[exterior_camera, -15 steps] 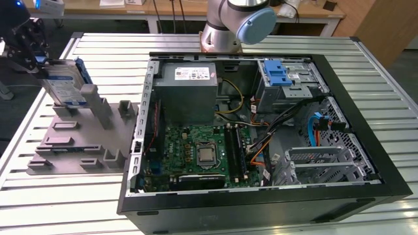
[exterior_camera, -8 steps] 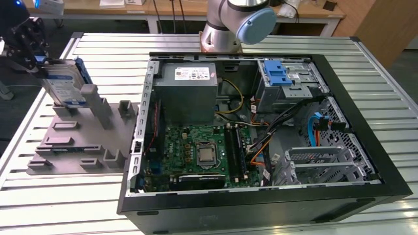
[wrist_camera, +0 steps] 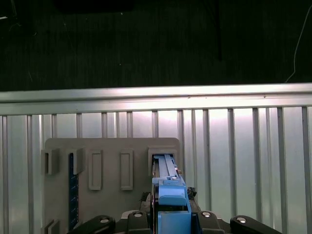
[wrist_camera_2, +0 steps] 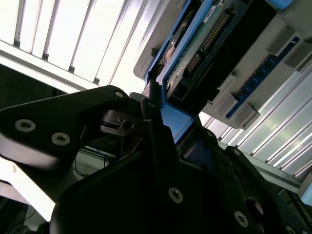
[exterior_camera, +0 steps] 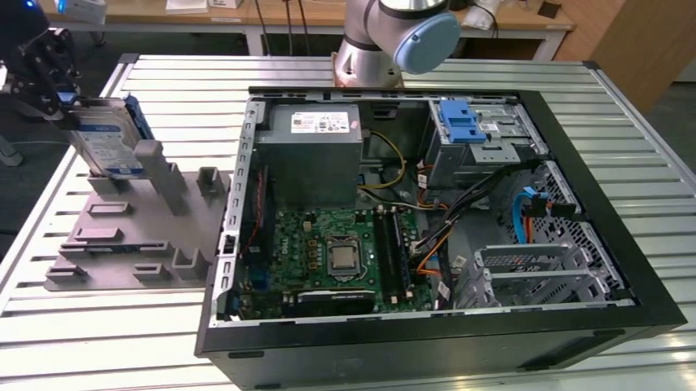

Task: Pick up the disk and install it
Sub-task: 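Pick up the disk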

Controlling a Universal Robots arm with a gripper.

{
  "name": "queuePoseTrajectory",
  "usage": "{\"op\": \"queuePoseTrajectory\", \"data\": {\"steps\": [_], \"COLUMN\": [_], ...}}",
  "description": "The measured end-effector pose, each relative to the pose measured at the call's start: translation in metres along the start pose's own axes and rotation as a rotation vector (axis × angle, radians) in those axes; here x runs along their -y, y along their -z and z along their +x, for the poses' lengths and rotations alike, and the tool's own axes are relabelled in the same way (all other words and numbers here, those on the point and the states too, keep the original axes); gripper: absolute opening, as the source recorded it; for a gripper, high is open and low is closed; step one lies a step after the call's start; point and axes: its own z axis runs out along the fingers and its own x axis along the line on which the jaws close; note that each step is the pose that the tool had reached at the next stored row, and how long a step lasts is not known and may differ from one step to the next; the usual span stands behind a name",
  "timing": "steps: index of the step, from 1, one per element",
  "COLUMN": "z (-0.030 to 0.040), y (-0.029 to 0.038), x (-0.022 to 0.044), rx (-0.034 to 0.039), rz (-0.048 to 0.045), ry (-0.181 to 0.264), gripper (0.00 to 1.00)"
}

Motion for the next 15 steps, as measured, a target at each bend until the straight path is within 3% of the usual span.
{"op": "queuePoseTrajectory", "data": {"steps": [15], "z": [-0.0006], "y": [0.0057], "x": [-0.0001], "rx": [-0.0001], "rz": [-0.0002], "ry": [0.000], "gripper": [0.36]}}
